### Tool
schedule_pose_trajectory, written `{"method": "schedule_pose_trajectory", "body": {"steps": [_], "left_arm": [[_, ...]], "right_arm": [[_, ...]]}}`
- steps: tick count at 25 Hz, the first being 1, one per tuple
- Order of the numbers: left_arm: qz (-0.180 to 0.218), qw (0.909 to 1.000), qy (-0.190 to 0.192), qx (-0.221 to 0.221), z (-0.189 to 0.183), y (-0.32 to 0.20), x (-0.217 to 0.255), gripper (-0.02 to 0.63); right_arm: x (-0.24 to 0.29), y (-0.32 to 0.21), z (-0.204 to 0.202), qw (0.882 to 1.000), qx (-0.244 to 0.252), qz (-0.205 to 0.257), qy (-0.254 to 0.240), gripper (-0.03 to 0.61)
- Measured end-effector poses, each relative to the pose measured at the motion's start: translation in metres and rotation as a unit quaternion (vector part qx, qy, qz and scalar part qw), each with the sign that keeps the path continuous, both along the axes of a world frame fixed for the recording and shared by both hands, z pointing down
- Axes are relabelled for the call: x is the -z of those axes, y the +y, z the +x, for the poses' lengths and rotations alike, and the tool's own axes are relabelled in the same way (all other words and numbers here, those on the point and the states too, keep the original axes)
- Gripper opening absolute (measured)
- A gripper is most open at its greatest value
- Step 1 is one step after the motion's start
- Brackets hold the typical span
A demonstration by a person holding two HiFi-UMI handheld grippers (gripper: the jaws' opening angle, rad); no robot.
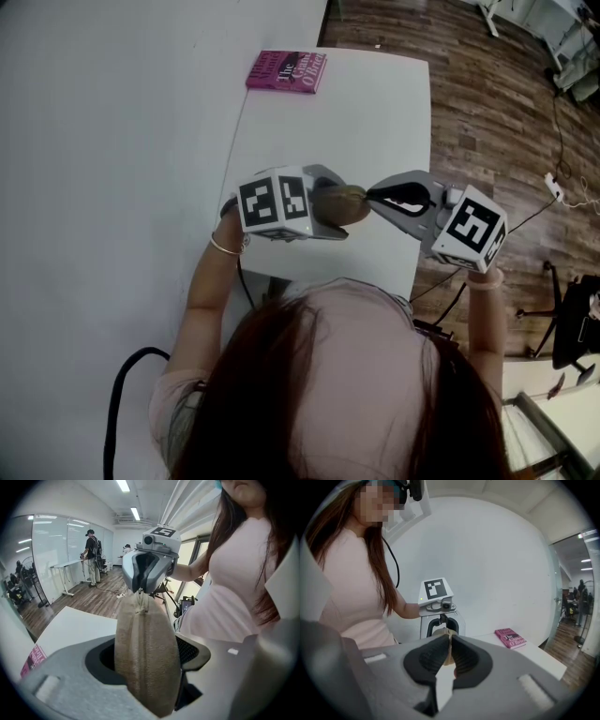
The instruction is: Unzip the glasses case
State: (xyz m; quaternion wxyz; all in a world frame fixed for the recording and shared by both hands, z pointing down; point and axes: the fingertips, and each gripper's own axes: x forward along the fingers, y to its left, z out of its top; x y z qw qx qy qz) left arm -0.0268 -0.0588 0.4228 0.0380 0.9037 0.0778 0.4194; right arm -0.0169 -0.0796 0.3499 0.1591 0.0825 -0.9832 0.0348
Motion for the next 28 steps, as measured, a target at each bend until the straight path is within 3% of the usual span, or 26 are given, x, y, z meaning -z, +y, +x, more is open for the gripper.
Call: {"method": "schedule_pose_trajectory", "body": {"steps": [6,16,28], "left_arm": [[0.002,0.9999,-0.010,-0.006,-0.001,0.001,-0.004,0.302],[-0.004,0.9996,0.017,0.024,0.000,-0.005,-0.001,0.301],[-0.012,0.9990,0.024,0.037,-0.001,-0.008,-0.004,0.301]], "right_arm": [[-0.004,0.004,-0.002,1.000,0.009,0.006,0.023,0.017],[-0.001,-0.001,-0.003,0.999,-0.005,0.034,0.020,0.006],[-0.011,-0.003,0.002,0.999,-0.009,0.030,0.039,0.006]]}}
